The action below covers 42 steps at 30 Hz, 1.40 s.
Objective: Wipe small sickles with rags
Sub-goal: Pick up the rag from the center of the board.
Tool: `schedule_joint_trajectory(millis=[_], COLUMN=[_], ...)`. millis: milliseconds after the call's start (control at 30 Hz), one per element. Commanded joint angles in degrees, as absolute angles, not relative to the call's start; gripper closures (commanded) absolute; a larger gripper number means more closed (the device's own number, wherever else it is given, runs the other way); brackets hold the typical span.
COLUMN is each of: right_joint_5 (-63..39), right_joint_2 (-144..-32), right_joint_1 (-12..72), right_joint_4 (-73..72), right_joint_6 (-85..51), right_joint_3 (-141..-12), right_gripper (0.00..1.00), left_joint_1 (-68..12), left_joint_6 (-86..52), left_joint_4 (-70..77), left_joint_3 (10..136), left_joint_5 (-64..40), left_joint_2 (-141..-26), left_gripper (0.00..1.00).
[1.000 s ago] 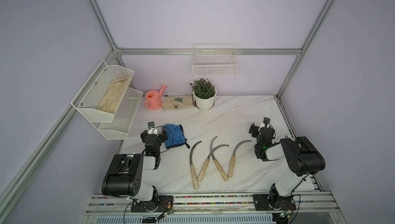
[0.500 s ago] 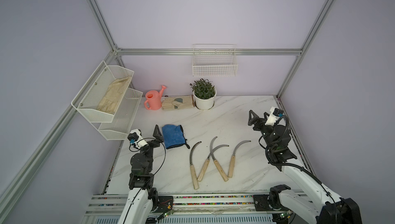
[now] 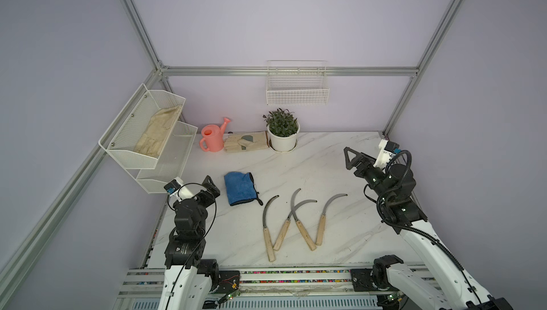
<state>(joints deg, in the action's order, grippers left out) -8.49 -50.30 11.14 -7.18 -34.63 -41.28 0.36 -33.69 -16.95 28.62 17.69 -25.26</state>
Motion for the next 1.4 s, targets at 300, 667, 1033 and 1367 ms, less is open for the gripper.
schedule_joint_trajectory(millis=[300, 667, 1033, 1367], right_joint_5=[8.2, 9.9, 5.8, 12.5], right_joint_2=[-85.0, -119.8, -145.9, -160.4], right_joint_1=[45.7, 55.9, 56.3, 57.6], right_joint_4=[0.8, 8.5, 18.9, 30.0], right_joint_6=[-25.3, -21.6, -16.8, -15.9], right_joint_3=[-62.3, -91.2, -122.6, -139.9], right_gripper=[0.03, 0.03, 0.03, 0.03], left_joint_1=[0.6, 0.9, 0.8, 0.8], left_joint_6=[-36.8, -38.8, -38.5, -38.5], left_joint_4=[-30.3, -34.9, -40.6, -40.6], left_joint_3=[30.8, 34.2, 35.8, 35.9], left_joint_5=[25.0, 21.1, 21.6, 21.6], left_joint_2=[-24.3, -31.2, -27.4, -28.0], left_gripper=[0.00, 0.00, 0.00, 0.00])
